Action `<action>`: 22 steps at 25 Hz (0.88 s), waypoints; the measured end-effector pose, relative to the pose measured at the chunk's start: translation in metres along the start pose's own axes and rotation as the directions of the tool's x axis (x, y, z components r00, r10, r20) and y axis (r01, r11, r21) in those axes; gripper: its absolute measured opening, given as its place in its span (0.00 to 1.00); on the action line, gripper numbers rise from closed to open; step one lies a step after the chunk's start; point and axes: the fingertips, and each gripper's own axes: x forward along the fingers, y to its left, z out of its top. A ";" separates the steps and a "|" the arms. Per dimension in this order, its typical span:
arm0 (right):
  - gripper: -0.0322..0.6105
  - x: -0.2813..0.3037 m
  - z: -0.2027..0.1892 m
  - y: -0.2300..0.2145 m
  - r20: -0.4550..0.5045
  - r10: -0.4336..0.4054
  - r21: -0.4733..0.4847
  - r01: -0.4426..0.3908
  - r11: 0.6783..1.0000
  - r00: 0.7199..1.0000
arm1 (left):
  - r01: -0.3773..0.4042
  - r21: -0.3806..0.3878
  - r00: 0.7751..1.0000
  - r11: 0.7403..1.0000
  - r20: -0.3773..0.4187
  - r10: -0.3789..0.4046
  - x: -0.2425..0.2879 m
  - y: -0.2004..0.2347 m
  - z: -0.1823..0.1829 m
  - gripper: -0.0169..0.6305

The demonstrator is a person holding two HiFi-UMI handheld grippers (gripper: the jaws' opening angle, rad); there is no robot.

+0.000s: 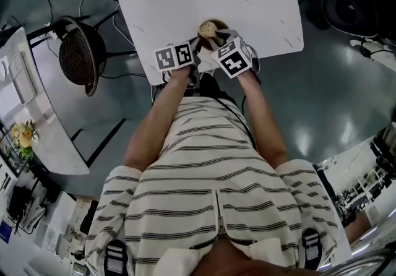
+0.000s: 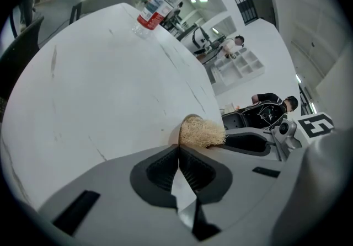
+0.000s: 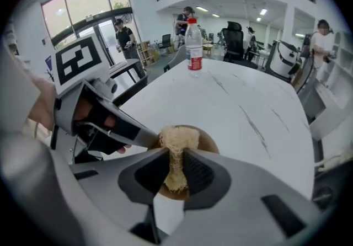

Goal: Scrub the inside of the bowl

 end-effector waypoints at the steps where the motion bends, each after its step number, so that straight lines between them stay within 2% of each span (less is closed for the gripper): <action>1: 0.18 0.000 0.000 0.002 -0.009 0.003 -0.037 -0.003 0.999 1.000 | 0.002 -0.001 1.000 1.000 0.002 -0.002 0.000 0.000 0.000 0.04; 6: 0.18 0.002 -0.001 0.009 -0.039 0.035 -0.225 -0.043 0.974 0.999 | 0.006 -0.003 1.000 1.000 0.009 -0.006 -0.003 0.002 0.001 0.04; 9: 0.18 0.002 -0.004 0.012 -0.069 0.029 -0.370 -0.053 0.927 0.997 | 0.006 -0.001 1.000 1.000 0.009 -0.006 -0.003 0.002 0.000 0.04; 14: 0.18 0.002 -0.008 0.015 -0.111 0.004 -0.587 -0.069 0.806 0.994 | 0.006 -0.008 1.000 1.000 0.010 -0.006 -0.003 0.002 -0.002 0.04; 22: 0.18 0.008 -0.010 0.002 -0.128 -0.079 -0.836 -0.064 0.545 0.989 | 0.006 0.006 1.000 1.000 0.011 -0.006 -0.002 0.003 -0.001 0.04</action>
